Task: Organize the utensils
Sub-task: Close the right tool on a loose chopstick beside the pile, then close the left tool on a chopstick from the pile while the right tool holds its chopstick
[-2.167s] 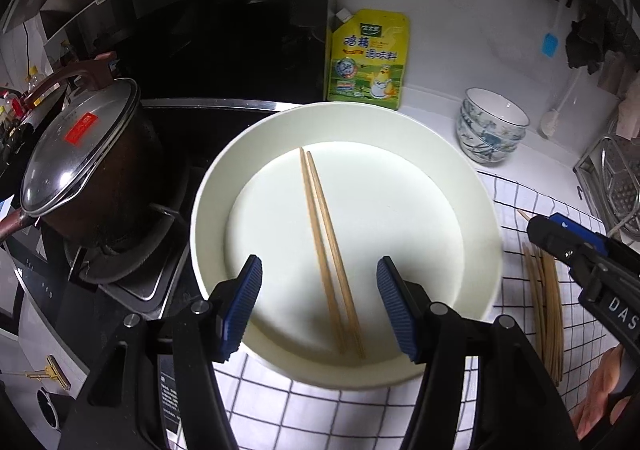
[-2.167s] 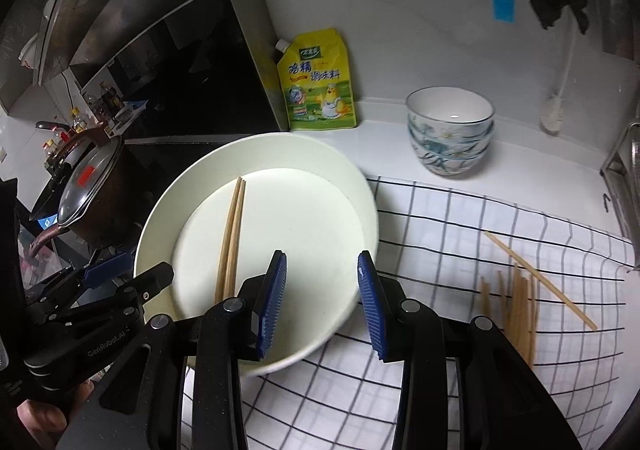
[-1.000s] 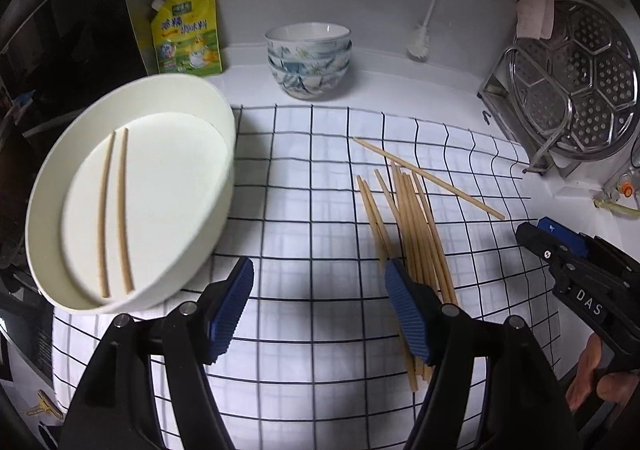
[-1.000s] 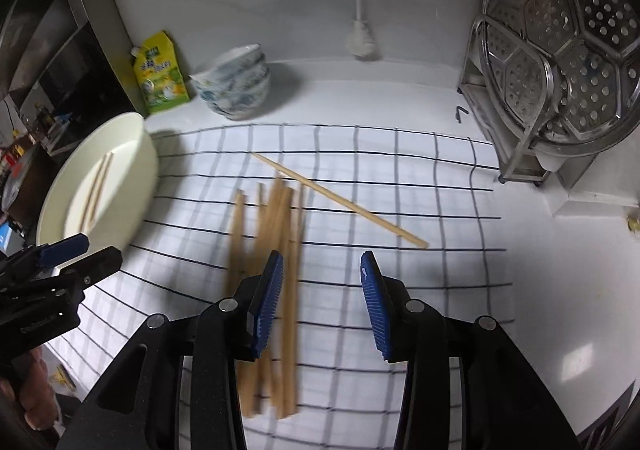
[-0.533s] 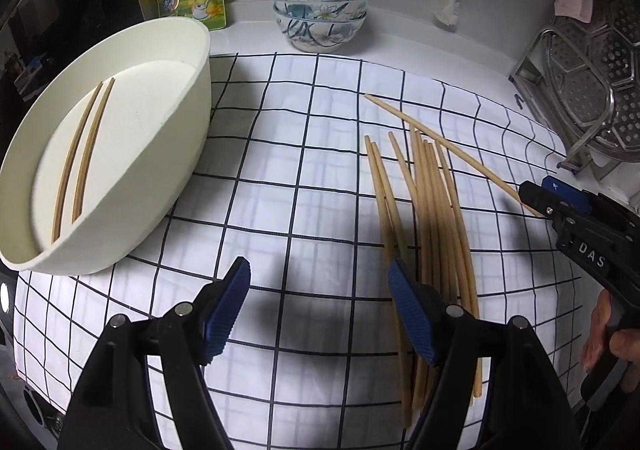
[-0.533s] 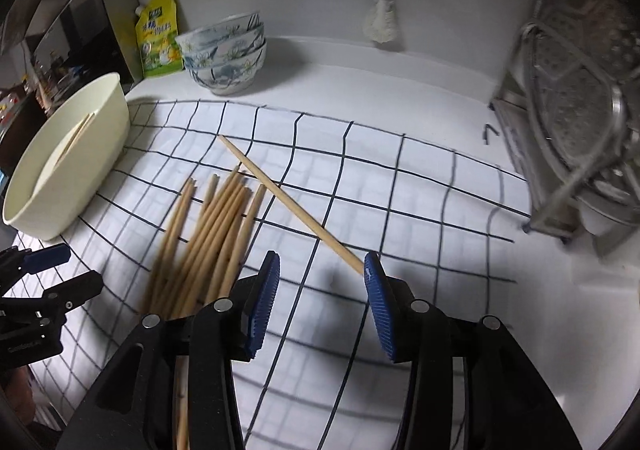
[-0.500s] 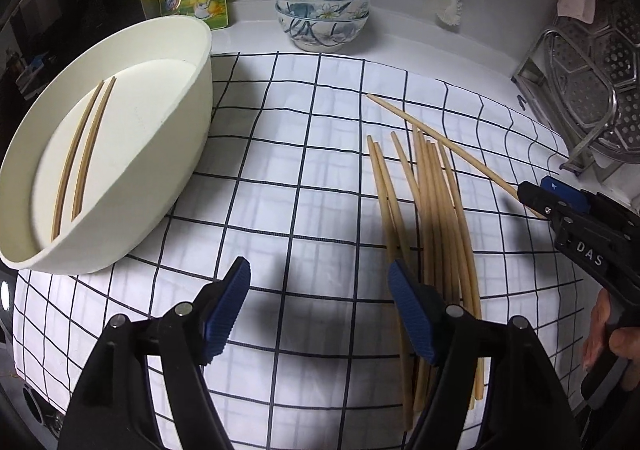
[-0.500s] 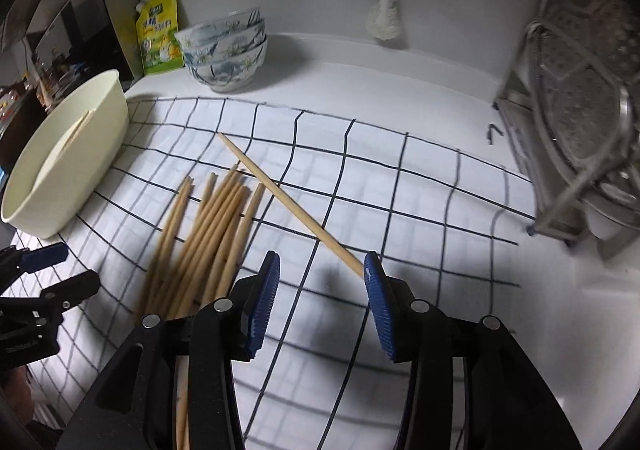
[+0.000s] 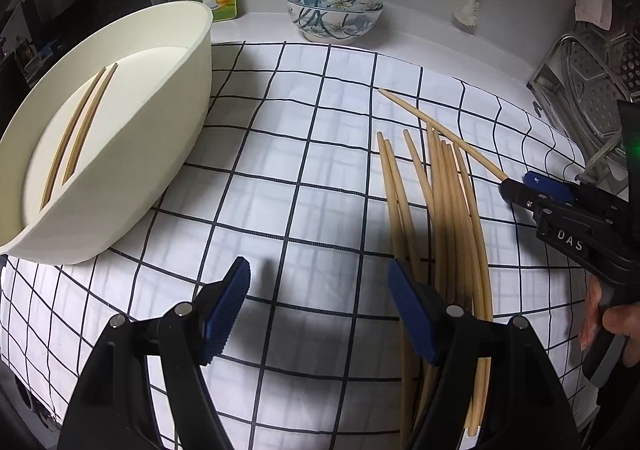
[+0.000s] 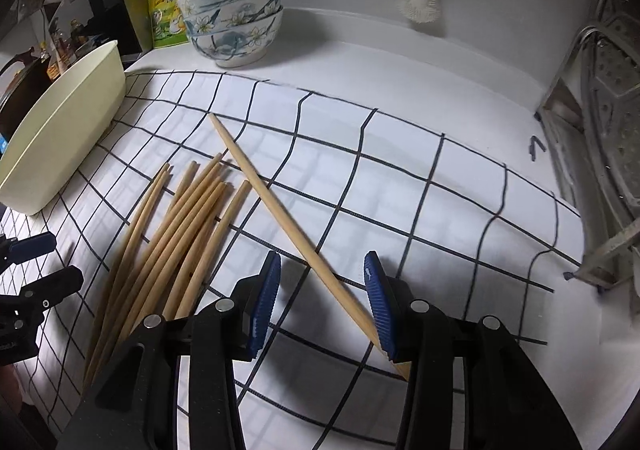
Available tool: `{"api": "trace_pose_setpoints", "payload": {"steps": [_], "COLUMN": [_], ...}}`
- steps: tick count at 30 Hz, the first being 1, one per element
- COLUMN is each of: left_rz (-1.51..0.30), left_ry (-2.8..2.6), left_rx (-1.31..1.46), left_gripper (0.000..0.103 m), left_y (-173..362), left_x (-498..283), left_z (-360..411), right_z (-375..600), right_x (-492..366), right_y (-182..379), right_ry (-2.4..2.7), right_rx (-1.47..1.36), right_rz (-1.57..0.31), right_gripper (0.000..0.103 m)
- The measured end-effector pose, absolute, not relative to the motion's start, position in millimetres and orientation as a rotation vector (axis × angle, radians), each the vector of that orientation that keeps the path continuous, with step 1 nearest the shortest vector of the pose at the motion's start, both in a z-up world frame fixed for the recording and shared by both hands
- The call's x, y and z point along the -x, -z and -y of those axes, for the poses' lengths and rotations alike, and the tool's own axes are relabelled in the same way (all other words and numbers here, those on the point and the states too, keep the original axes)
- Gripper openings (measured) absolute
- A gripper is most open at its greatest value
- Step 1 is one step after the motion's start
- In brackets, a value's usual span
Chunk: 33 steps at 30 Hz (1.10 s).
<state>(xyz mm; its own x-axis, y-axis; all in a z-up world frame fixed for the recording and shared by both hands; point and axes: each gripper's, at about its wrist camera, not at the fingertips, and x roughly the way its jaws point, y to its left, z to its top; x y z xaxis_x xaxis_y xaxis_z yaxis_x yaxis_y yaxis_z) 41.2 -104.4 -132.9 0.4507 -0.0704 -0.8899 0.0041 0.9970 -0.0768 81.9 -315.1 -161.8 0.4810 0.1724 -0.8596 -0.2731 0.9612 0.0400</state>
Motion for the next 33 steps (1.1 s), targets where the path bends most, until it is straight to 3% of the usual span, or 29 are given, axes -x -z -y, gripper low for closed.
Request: {"api": "trace_pose_setpoints", "payload": {"steps": [6, 10, 33], "left_rz": [-1.109, -1.101, -1.117], "left_ry": [0.034, 0.035, 0.079], "left_rx": [0.061, 0.065, -0.019], "left_gripper": [0.072, 0.074, 0.074], "left_y": [135, 134, 144], "left_x": [-41, -40, -41], "left_z": [104, 104, 120], "right_z": [312, 306, 309], "right_x": [-87, -85, 10], "right_y": [165, 164, 162], "right_ry": [-0.306, -0.328, -0.215], "right_rx": [0.123, 0.136, -0.041], "right_rz": [-1.029, -1.029, -1.111], "right_gripper": [0.039, 0.016, 0.007]}}
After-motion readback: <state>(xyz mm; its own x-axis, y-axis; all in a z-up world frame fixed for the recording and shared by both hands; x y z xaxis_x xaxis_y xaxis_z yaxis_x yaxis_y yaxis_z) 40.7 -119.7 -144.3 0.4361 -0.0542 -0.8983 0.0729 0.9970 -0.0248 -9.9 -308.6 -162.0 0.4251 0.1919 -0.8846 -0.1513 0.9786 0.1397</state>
